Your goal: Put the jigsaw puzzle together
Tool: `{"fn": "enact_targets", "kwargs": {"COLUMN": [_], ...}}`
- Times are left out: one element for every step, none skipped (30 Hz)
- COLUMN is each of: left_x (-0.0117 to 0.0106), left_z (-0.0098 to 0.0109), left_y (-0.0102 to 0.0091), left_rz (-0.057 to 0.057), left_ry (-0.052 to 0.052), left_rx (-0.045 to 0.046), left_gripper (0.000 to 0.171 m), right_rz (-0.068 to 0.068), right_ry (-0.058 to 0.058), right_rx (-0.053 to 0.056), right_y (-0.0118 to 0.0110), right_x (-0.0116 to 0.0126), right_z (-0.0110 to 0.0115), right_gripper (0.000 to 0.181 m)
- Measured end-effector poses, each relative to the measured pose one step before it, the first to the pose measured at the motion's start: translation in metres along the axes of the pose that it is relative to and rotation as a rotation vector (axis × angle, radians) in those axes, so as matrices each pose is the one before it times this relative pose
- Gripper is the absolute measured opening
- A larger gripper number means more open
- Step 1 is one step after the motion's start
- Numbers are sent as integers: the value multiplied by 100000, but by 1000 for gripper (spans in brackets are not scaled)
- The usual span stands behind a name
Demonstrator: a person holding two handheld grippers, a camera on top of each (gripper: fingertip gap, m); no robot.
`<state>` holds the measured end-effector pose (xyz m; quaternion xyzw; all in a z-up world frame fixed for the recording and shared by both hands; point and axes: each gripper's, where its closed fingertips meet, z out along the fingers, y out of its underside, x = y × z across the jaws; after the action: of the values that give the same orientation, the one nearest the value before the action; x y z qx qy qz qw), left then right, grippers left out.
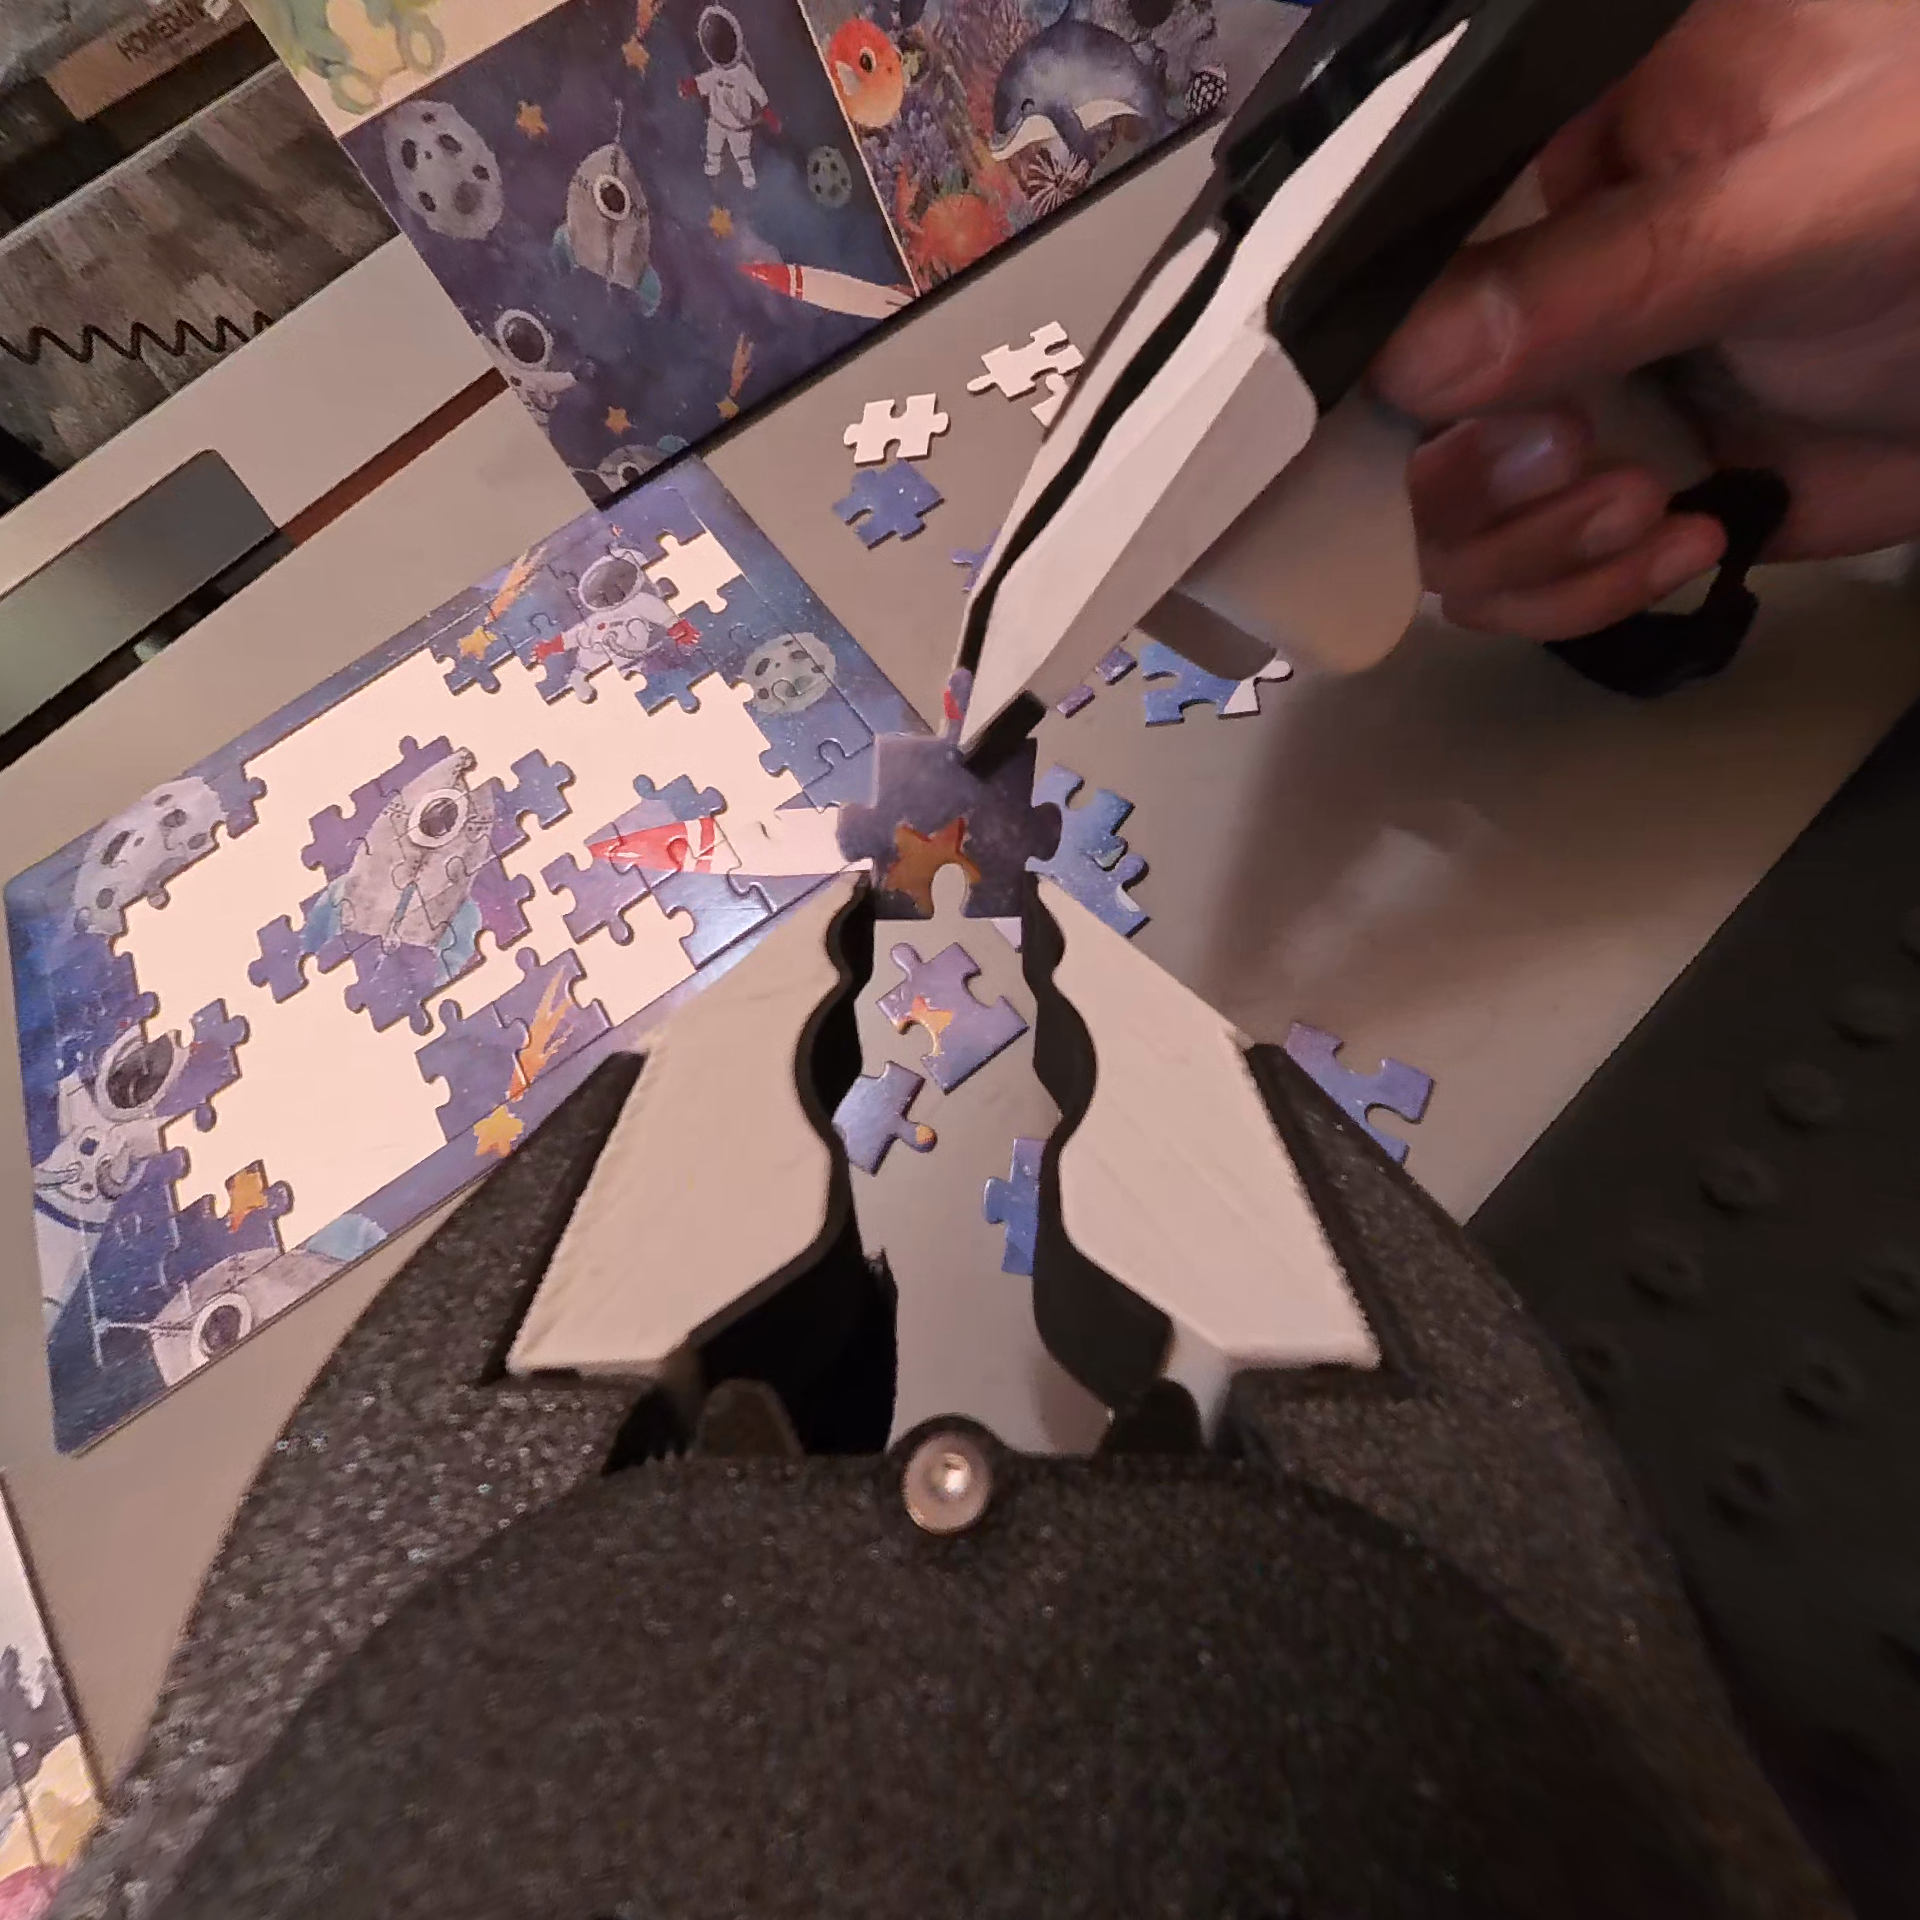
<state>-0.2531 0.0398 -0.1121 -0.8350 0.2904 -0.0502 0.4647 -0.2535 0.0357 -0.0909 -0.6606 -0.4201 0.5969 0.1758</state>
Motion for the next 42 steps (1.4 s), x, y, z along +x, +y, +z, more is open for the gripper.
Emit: {"fn": "enact_targets", "kwargs": {"left_x": [5,-4,-18,-30,-37,-91,-147,-151,-107,-60,-31,-24,-20,-70,-85,-88,-75,-43,-33,-20,-15,-26,-1,1,-2,46,122,153,110,41,-10,44,58,-52,-115,-68,-64,-69,-66,-86,-42,-45], "left_z": [-5,6,0,-37,-67,-53,-23,-19,-4,-11,-53,-55,-61,-32,-26,-49,-55,-66,-36,-26,-13,18,19,7,1,13,22,9,-4,-37,-22,-12,-2,-12,-52,-54,-48,-60,-33,-13,23,61], "left_y": [-27,-21,-31,-76,-107,-79,-52,-31,-30,-16,-19,-19,-45,-63,-25,16,-1,-47,-63,-35,3,24,34,28,2,15,-6,-31,-19,-38,-15,15,28,2,-32,-18,-29,-54,-40,-35,28,82], "left_rz": [-376,-302,-365,-448,-533,-659,-843,-1126,-1414,-1520,-1345,-963,-510,-105,139,172,60,-115,-330,-451,-385,-232,-148,-141,-158,-181,-139,-7,131,189,151,113,125,109,22,-153,-401,-551,-503,-376,-287,-129], "left_ry": [361,291,236,72,-33,-220,-432,-223,282,665,612,326,76,-252,-431,-291,-204,-214,-106,87,147,137,252,245,222,545,954,1056,682,55,-62,414,414,-389,-763,-394,-168,-145,-78,13,155,60], "left_rx": [239,76,120,470,740,537,370,472,410,275,224,237,325,300,76,-54,175,441,434,229,-6,-55,-60,-45,16,43,179,251,205,218,44,-197,-159,48,168,171,281,377,428,386,-11,-321], "left_gripper": [28,28,28,28,28,28,28,28,28,28,28,28,28,28,27,27,27,26,26,25,24,24,24,24,24,24,23,22,20,17,15,15,15,15,15,15,15,15,15,15,15,15], "right_rz": [570,601,982,971,945,990,1013,865,668,467,361,372,260,132,87,204,173,322,530,864,1006,997,901,550,157,-9,39,-11,-187,-172,91,331,112,-186,-265,-264,-419,-498,-392,-287,3,120], "right_ry": [-322,-189,-384,-609,-717,-933,-986,-659,-372,-280,-307,-306,-211,-149,2,-37,-62,-172,-543,-792,-687,-705,-537,-2,355,365,243,286,253,-5,-322,-452,-109,102,106,239,409,355,191,103,-19,12], "right_rx": [119,143,99,346,710,665,524,547,452,205,14,-25,222,156,15,17,318,251,213,714,705,465,636,678,236,-12,129,90,-295,-493,-465,-850,-680,-241,-250,-374,-132,-155,-185,93,197,101], "right_y": [-2,-18,-20,-42,-94,-102,-79,-78,-41,-38,12,12,-28,-25,12,5,-42,-46,-24,-99,-122,-90,-91,-110,-55,-16,-27,-19,58,69,87,143,145,83,47,57,9,24,2,-27,-34,-18], "right_x": [-8,23,33,7,-8,-11,-50,-2,14,-6,-7,9,-1,4,18,44,11,27,-26,-50,-16,-85,30,95,110,73,73,50,96,-28,-46,-80,-54,-29,-52,-27,70,5,-46,-50,-48,22], "right_z": [8,4,-27,-28,-46,-14,-43,-40,-56,-48,-21,-7,-20,-4,25,-3,-12,-25,-35,-16,-70,-101,-92,-68,-82,-50,-51,-28,10,53,67,104,139,79,38,26,-21,-23,-10,21,-5,13], "right_gripper": [2,2,2,2,2,2,1,1,2,2,2,2,2,2,1,1,1,1,2,1,1,2,1,1,1,1,1,1,1,1,1,2,2,2,2,2,2,1,1,1,1,1]}}
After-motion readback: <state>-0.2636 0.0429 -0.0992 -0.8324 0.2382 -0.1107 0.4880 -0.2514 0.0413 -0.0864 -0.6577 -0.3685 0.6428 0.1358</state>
